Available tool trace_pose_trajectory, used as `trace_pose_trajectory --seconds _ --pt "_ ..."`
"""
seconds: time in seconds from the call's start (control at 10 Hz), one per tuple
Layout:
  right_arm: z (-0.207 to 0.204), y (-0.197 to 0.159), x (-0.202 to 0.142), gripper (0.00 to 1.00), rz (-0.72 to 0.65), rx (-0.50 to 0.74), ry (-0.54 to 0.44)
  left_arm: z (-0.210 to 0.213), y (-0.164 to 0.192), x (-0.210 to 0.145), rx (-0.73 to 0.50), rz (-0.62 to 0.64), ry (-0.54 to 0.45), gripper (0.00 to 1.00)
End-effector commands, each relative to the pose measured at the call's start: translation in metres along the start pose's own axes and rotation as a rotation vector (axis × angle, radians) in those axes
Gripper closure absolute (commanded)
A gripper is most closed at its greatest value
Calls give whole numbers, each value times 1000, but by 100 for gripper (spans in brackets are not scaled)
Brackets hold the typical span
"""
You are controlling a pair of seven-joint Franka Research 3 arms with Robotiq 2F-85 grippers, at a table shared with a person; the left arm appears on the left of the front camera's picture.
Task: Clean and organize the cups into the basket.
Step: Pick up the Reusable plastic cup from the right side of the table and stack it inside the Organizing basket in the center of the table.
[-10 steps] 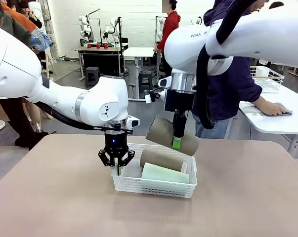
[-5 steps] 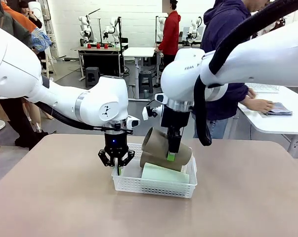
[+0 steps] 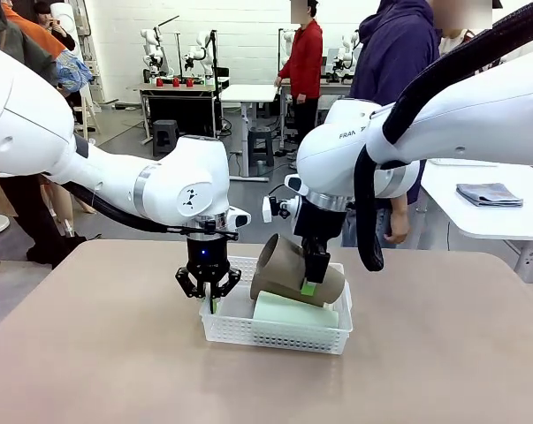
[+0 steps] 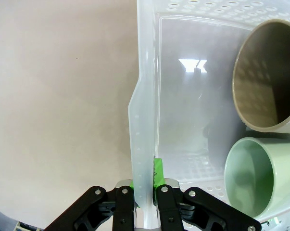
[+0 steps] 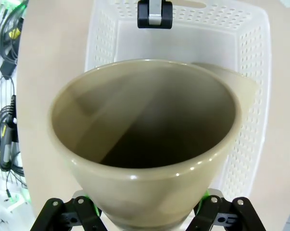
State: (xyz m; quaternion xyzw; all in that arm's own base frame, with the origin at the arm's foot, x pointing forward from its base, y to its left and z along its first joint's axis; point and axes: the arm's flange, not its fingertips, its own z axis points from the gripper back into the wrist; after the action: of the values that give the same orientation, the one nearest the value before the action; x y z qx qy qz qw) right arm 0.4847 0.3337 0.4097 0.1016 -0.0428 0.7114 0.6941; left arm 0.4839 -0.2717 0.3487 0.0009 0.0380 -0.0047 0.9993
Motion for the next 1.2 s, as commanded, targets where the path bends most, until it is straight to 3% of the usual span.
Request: trace_pose_trajectory --seconds 0.0,1.0,1.1 --pt "0 4 -11 18 11 3 -23 2 1 0 -1 0 -6 100" --pt "-15 -21 -21 18 -14 19 -43 2 1 0 -1 0 -6 100" --pt "-15 -21 -21 4 -19 23 -47 2 1 0 -1 0 -6 100"
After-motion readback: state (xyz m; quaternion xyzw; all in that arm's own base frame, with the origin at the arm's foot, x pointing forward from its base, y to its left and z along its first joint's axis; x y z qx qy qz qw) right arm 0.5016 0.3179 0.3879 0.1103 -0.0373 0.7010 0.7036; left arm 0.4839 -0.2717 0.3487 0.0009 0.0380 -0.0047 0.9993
